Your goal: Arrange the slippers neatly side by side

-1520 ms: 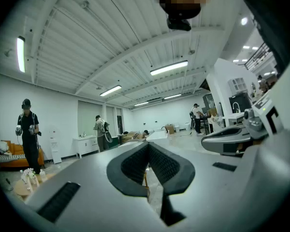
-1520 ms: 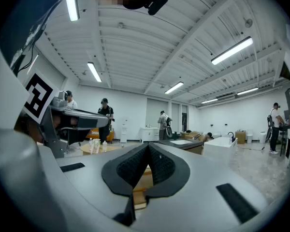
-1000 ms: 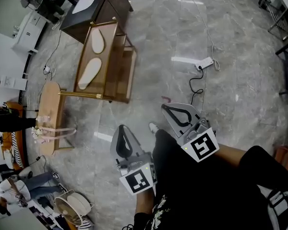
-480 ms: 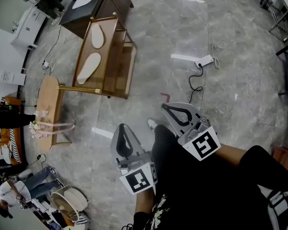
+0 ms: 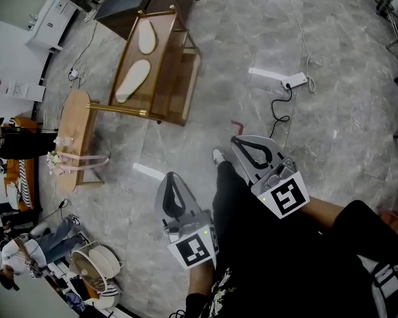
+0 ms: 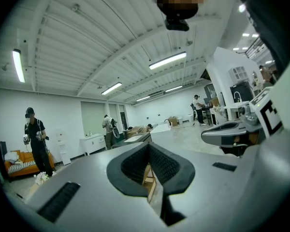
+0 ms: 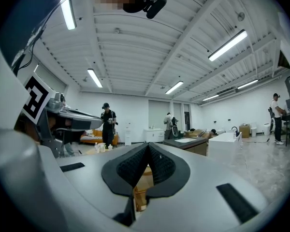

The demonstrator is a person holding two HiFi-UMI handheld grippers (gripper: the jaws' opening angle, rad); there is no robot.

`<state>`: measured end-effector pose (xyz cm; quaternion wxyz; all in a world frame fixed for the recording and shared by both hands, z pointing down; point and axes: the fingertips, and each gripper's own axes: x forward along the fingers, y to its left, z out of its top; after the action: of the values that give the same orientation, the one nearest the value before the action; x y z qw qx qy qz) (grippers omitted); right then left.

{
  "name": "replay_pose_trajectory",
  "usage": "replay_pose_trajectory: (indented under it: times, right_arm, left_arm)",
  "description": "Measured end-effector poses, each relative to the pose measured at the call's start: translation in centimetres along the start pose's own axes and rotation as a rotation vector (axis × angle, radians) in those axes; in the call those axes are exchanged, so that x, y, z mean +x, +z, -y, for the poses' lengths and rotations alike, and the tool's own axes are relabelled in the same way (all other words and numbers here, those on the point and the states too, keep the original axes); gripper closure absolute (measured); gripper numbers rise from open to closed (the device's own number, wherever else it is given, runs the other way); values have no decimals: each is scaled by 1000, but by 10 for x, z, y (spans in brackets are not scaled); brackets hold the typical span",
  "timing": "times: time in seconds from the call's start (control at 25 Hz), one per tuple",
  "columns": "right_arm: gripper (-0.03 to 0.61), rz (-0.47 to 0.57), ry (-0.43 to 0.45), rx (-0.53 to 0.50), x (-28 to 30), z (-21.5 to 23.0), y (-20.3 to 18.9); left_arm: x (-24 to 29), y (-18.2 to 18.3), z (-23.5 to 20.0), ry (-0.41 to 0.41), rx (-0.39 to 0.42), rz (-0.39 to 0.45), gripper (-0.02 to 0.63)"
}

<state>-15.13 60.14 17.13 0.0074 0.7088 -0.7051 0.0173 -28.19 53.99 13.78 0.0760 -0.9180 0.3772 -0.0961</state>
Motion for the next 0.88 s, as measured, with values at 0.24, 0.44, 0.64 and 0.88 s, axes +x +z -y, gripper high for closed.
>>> replay_pose_trajectory:
  times: [0.24, 0.44, 0.64, 0.88]
  right_arm:
    - [580, -4, -30, 8, -1, 15, 0]
    - [580, -11, -61, 16, 0, 25, 0]
    - [580, -16, -75, 23, -4, 35, -8]
    - [580, -14, -63, -2, 0, 33, -6]
  left_arm:
    - [11, 7, 12, -31, 12, 16, 611]
    - [20, 14, 7, -47, -4, 43, 611]
    - [27, 10, 18, -66, 3, 30, 611]
    - [34, 0, 13, -57, -11, 16, 611]
